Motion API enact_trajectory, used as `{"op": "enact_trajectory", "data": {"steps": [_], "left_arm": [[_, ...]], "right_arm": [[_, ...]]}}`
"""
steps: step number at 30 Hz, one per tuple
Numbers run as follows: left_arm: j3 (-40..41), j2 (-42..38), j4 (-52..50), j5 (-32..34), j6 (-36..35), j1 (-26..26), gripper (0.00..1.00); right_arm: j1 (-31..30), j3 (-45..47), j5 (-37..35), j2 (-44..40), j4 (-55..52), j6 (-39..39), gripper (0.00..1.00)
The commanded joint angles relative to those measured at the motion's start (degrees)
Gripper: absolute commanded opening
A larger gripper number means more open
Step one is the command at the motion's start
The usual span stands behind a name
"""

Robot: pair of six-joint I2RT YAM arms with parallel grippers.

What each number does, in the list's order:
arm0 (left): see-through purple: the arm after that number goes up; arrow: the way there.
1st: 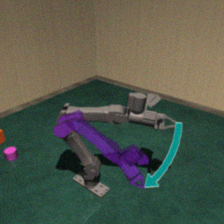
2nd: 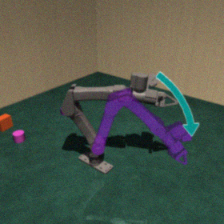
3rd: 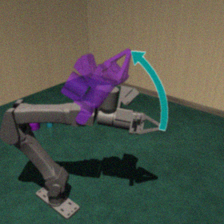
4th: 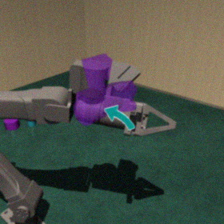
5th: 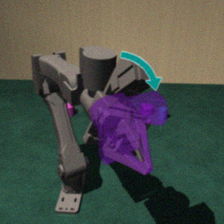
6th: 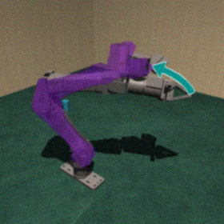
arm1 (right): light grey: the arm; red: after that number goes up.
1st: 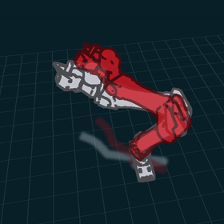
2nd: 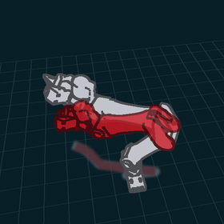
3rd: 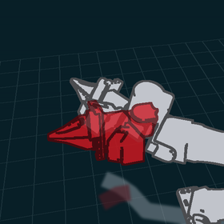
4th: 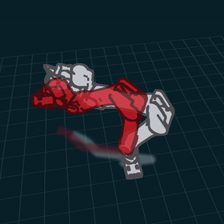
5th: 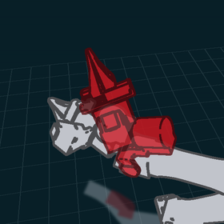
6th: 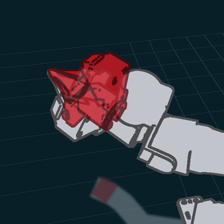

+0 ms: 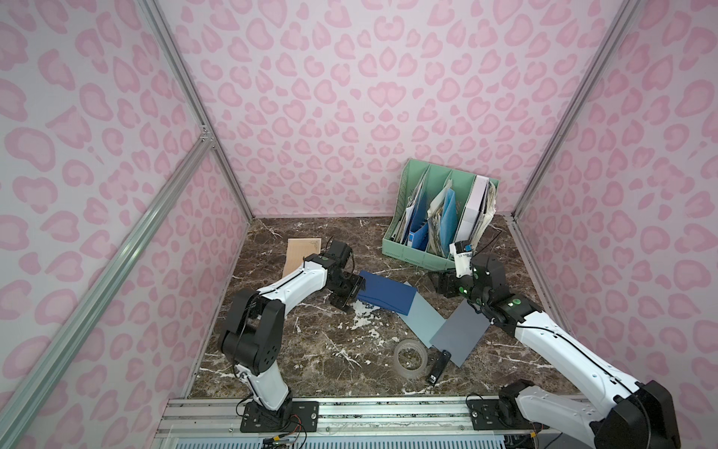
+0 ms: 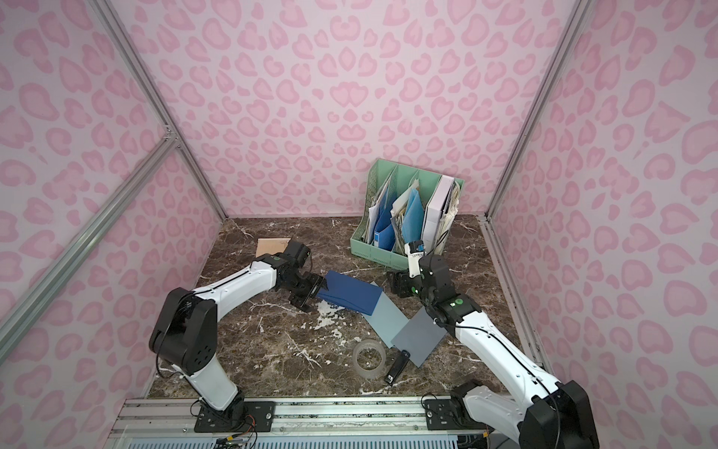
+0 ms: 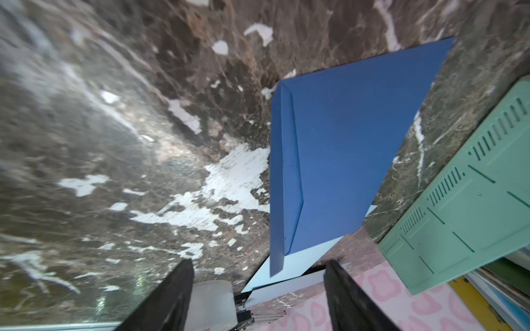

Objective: Take the letter paper out of the envelope
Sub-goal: Pick up the envelope from the center of the board, then place the envelope at the center of the board.

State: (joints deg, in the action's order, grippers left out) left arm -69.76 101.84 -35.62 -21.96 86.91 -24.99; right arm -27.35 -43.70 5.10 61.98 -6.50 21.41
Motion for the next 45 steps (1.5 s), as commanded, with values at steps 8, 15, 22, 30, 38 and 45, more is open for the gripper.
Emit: {"op": "enact_trajectory", "data": {"steps": [8, 15, 22, 30, 38, 45], "left_arm": [[-3.7, 9.1, 6.2, -2.9, 2.2, -3.4, 0.5], [-5.2, 8.0, 2.1, -1.2, -0.1, -3.4, 0.07], [-11.6, 6.2, -1.4, 1.8, -5.9, -0.9, 0.0], [-33.9, 14.9, -20.4, 6.6, -25.9, 6.7, 0.0], [-49.8, 27.9, -23.1, 1.6, -37.6, 11.9, 0.0], [-55.4, 32.6, -26.9, 3.3, -41.3, 13.2, 0.02]], "right_arm": [[0.2, 1.7, -3.0, -4.1, -0.1, 0.6, 0.71], [0.1, 2.7, -3.7, -5.3, 0.1, 1.0, 0.71], [0.2, 2.8, -3.1, -4.6, 0.3, 1.0, 0.71], [0.2, 2.4, -3.5, -3.0, -1.1, 0.4, 0.71], [0.2, 2.3, -2.5, -0.9, -1.3, 0.5, 0.7], [0.4, 1.6, -4.0, 1.5, -3.5, 1.0, 0.7]]}}
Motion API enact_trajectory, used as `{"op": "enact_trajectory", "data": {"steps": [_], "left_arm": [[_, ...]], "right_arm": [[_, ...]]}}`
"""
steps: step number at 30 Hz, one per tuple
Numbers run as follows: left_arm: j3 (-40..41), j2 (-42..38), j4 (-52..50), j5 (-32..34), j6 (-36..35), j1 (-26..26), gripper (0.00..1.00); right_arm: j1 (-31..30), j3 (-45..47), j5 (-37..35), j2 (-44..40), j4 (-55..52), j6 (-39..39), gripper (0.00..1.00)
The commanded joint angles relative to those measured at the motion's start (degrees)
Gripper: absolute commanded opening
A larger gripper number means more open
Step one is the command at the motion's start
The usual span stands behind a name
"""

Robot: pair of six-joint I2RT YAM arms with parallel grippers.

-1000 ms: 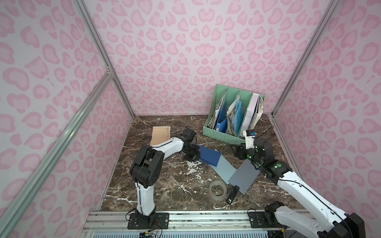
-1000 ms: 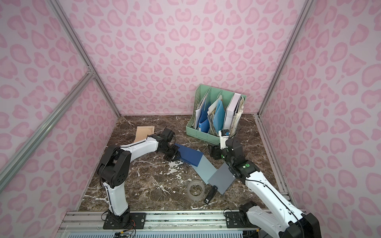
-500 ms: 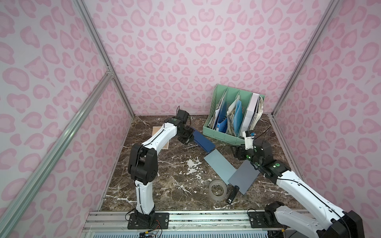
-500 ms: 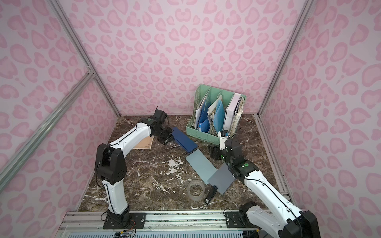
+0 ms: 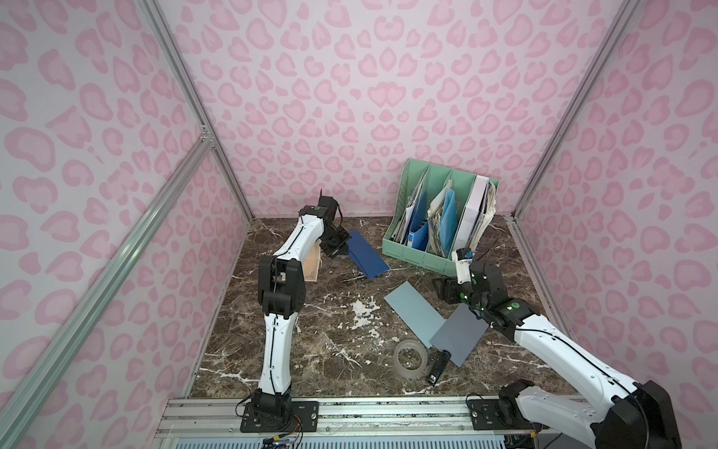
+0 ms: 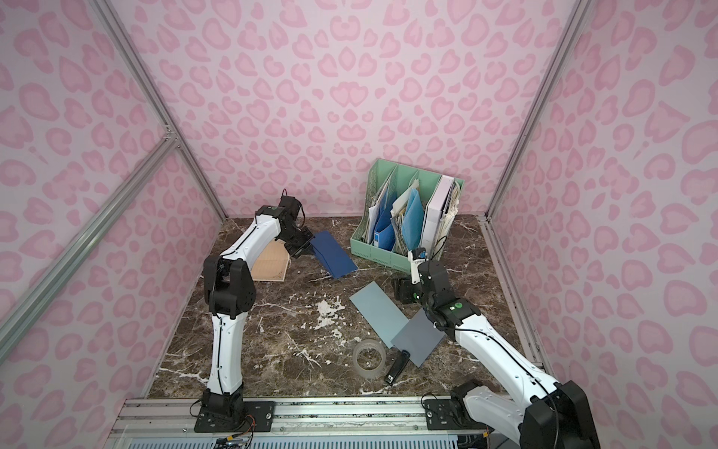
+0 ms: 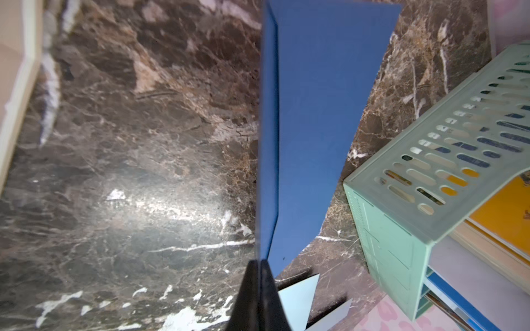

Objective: Take the letter paper out of the envelope
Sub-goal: Place the envelope at the center of the board, then pick up the envelope from the center of the board.

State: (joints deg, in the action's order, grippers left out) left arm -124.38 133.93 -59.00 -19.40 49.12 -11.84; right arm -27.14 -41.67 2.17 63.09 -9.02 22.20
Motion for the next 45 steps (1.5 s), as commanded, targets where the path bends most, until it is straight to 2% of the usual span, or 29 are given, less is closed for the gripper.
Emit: {"op": "enact_trajectory", "data": {"steps": [1, 3, 4, 5, 7, 8, 12, 13, 16, 20, 23, 25, 27, 31, 36, 45], "left_arm": [[-0.8, 0.7, -3.7, 0.9, -4.1, 0.1, 0.07], [-0.9, 0.9, -4.2, 1.7, -5.1, 0.2, 0.18], [-0.9, 0.7, -4.9, 2.8, -5.7, 0.2, 0.27], [-0.8, 0.3, -5.6, 4.0, -6.1, 0.2, 0.42], [-0.5, -0.8, -6.5, 5.4, -6.6, 0.1, 0.57], [-0.2, -1.6, -6.9, 6.3, -6.7, 0.0, 0.62], [3.7, -6.8, -5.9, 8.3, -5.7, 0.0, 0.66], [5.3, -8.9, -5.3, 8.7, -5.1, 0.0, 0.7], [10.3, -15.3, -4.1, 8.7, -2.9, -0.4, 0.7], [23.3, -25.6, 3.7, 1.3, 0.2, -2.9, 0.58], [33.7, -30.2, 10.6, -6.1, 3.1, -8.2, 0.38], [40.3, -31.4, 17.1, -10.0, 6.2, -12.7, 0.33], [45.6, -31.2, 21.8, -11.0, 9.0, -17.3, 0.31], [45.7, -27.3, 24.7, -11.3, 9.4, -22.7, 0.29], [47.4, -23.6, 25.8, -11.9, 9.2, -24.0, 0.25], [46.9, -19.7, 27.9, -9.5, 7.5, -26.7, 0.25]], "right_arm": [[0.4, -0.5, -1.1, 0.6, -1.2, 0.5, 0.7], [0.9, -0.2, -0.5, 0.8, -1.2, 1.1, 0.7], [1.6, -0.2, 0.5, 0.9, -1.3, 1.4, 0.7], [2.3, -0.3, 1.3, 1.1, -1.7, 2.0, 0.7], [4.0, -0.4, 3.3, 1.5, -2.4, 2.7, 0.71], [5.1, -0.4, 4.3, 1.7, -2.7, 2.9, 0.71], [8.9, 0.1, 7.5, 1.7, -3.0, 3.1, 0.7], [9.8, 0.1, 8.7, 1.9, -3.0, 3.1, 0.7], [12.0, -0.3, 10.8, 2.8, -3.7, 2.7, 0.7], [12.7, -0.9, 13.6, 5.3, -4.2, 1.1, 0.68], [12.6, -0.9, 17.7, 8.1, -3.6, 0.4, 0.65], [12.7, -1.2, 20.1, 11.1, -3.5, 0.0, 0.62], [12.6, -1.8, 21.9, 14.7, -3.3, -0.3, 0.58], [12.7, -2.3, 22.8, 19.1, -1.1, -1.4, 0.56], [12.3, -3.4, 24.1, 23.0, 0.6, -2.7, 0.56], [10.3, 0.2, 24.4, 25.9, 5.2, -3.6, 0.58]]}}
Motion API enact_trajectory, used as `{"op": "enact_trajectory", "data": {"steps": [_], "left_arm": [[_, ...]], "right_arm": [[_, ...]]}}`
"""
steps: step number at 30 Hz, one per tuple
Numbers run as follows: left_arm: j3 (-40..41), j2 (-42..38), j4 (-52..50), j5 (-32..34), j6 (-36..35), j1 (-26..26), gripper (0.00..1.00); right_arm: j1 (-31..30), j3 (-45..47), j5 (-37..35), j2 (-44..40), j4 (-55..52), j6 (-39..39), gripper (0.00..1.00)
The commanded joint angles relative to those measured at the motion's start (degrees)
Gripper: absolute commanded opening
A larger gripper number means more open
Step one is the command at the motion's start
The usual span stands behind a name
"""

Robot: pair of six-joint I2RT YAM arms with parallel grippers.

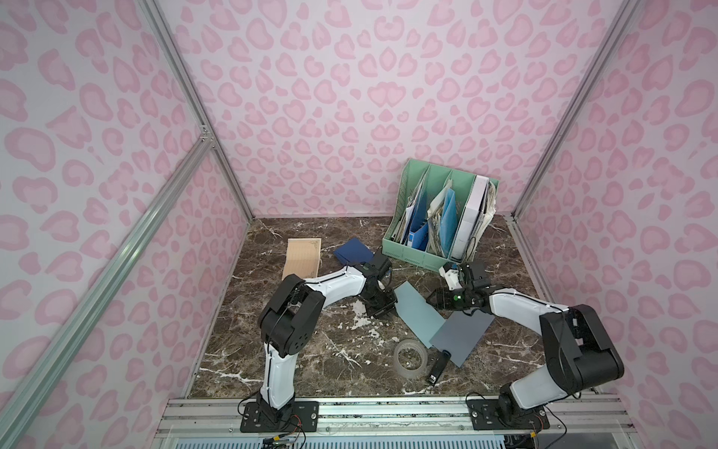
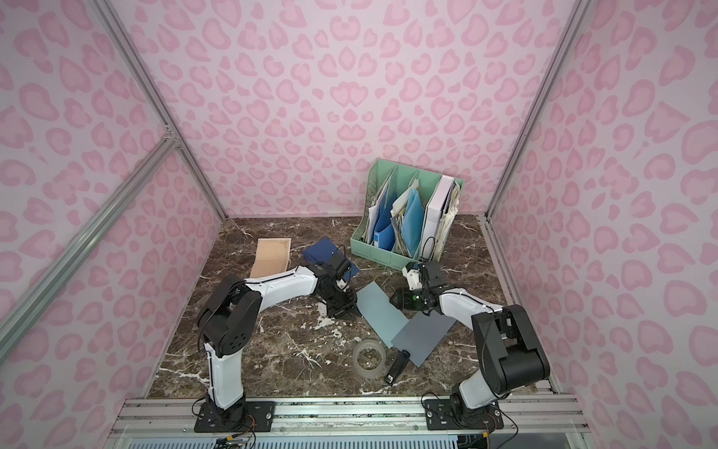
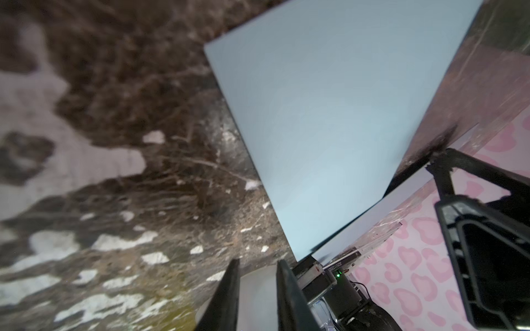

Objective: Take the letter paper out of the envelope
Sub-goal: Pick up the envelope from the center of the board.

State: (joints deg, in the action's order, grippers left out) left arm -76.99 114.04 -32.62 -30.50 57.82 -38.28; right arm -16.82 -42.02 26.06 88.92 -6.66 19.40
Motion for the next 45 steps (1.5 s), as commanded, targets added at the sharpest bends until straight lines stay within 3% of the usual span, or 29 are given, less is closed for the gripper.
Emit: {"op": "enact_trajectory", "data": {"steps": [1, 9, 16, 27, 34, 45], "left_arm": [[-0.4, 0.4, 1.8, 1.9, -1.1, -0.3, 0.25], [-0.6, 3.1, 0.4, 1.7, -2.2, -0.3, 0.17], [-1.6, 4.7, -0.1, 2.0, -2.2, -0.3, 0.12], [-2.7, 6.9, -2.6, 4.2, -2.9, 0.0, 0.08], [-3.5, 7.9, -3.6, 5.6, -3.9, 0.8, 0.07], [-3.7, 7.7, -3.9, 6.3, -4.6, 1.4, 0.06]], "right_arm": [[0.2, 0.6, 0.5, 0.3, 3.1, -1.0, 0.58], [0.5, -0.5, 3.1, 5.6, 4.0, -3.2, 0.58], [1.1, -1.7, 10.4, 7.3, 2.8, -4.9, 0.57], [1.7, -4.1, 16.8, 6.3, -0.7, -4.9, 0.43], [2.2, -6.3, 20.1, 5.9, -2.8, -5.1, 0.26], [1.0, -7.0, 18.1, 8.3, -6.3, -7.7, 0.25]]}}
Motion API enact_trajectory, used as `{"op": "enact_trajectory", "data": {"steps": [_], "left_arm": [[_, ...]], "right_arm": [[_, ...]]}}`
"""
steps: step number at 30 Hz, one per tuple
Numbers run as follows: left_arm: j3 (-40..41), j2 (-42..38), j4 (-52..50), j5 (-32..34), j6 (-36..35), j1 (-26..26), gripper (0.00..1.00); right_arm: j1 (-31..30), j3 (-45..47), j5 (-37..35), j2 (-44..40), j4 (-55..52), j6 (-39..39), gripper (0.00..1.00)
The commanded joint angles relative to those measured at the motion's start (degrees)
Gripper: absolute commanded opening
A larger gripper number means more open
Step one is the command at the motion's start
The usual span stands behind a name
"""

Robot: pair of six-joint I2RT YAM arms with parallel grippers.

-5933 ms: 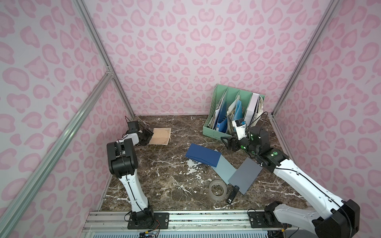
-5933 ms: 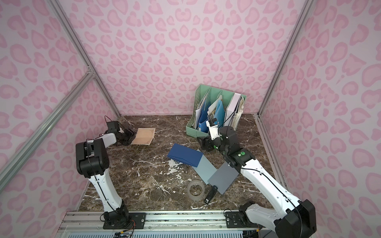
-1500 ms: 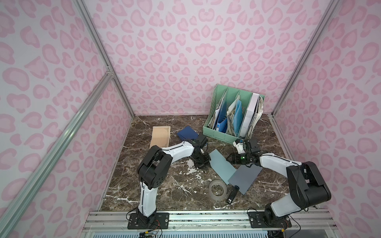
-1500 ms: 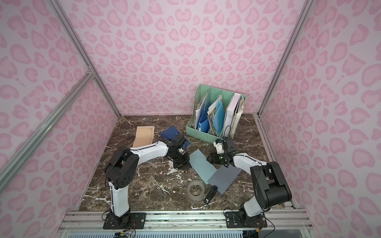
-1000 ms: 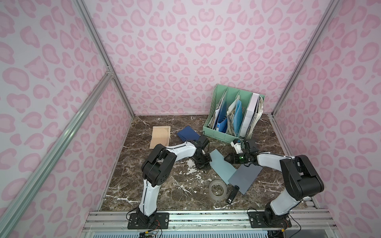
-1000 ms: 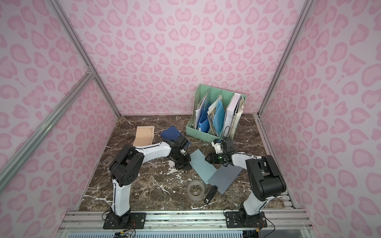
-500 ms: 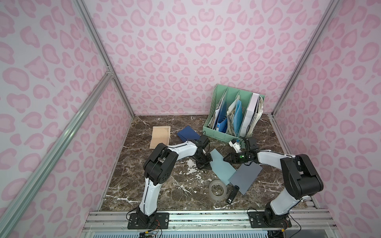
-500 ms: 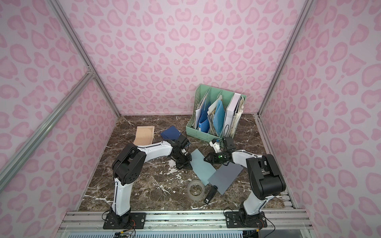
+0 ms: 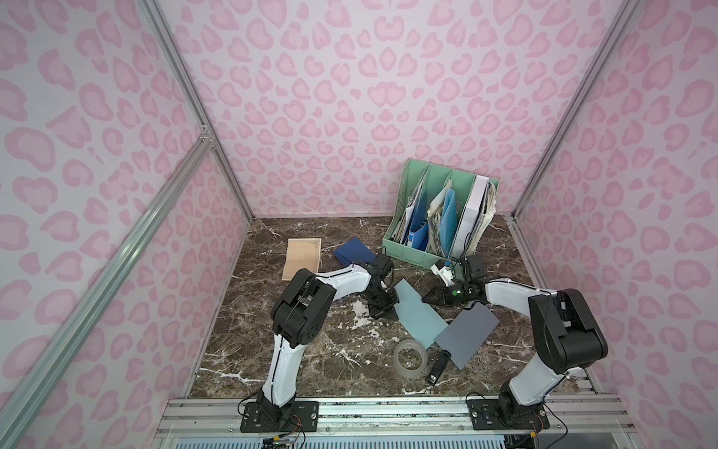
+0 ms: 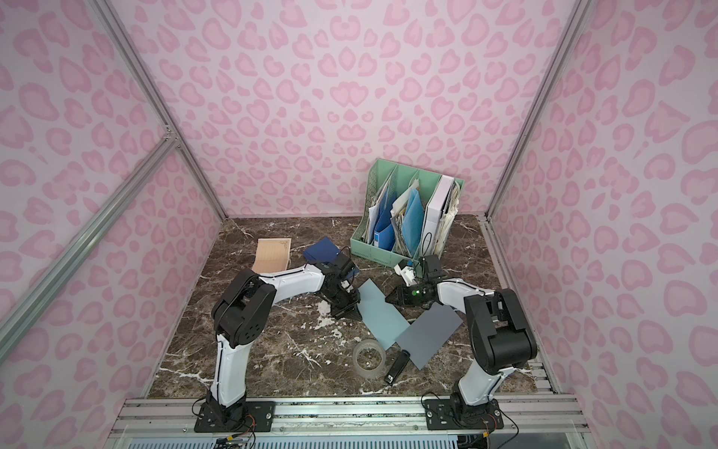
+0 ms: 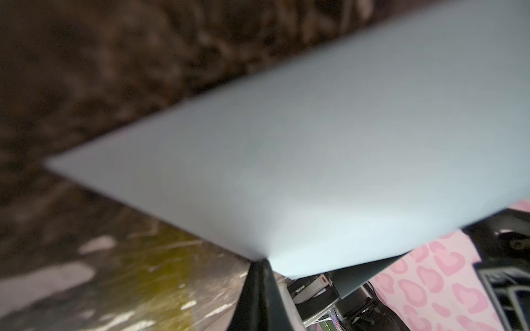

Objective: Take the letter paper out of the envelope
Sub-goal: Pick up the envelope from the center of the board.

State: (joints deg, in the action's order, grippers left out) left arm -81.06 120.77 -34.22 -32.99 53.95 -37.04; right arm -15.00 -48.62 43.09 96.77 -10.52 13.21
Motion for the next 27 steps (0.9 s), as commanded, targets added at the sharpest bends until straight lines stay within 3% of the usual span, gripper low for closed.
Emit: {"op": "enact_trajectory", "data": {"steps": [1, 10, 16, 21, 27], "left_arm": [[0.4, 0.9, -2.5, 8.8, -0.8, 0.2, 0.06], [0.6, 0.8, -2.8, 9.7, -1.3, 0.2, 0.06], [0.4, 0.7, -2.9, 10.1, -1.7, 0.2, 0.05], [-0.7, -0.3, -3.9, 11.2, -2.3, 0.3, 0.06], [-6.3, -5.6, -9.2, 15.5, -2.1, 1.4, 0.38]], "right_arm": [[-1.2, -0.5, 1.0, 0.6, -2.6, -1.6, 0.25], [-1.9, -0.6, 3.7, 1.2, -2.5, -1.5, 0.18], [-1.9, -1.5, 1.7, 1.0, -2.9, -1.3, 0.0], [-1.9, -2.6, -1.0, -1.4, -3.2, -0.7, 0.0], [-2.3, -4.3, -5.8, -6.1, -4.1, -0.4, 0.0]]}}
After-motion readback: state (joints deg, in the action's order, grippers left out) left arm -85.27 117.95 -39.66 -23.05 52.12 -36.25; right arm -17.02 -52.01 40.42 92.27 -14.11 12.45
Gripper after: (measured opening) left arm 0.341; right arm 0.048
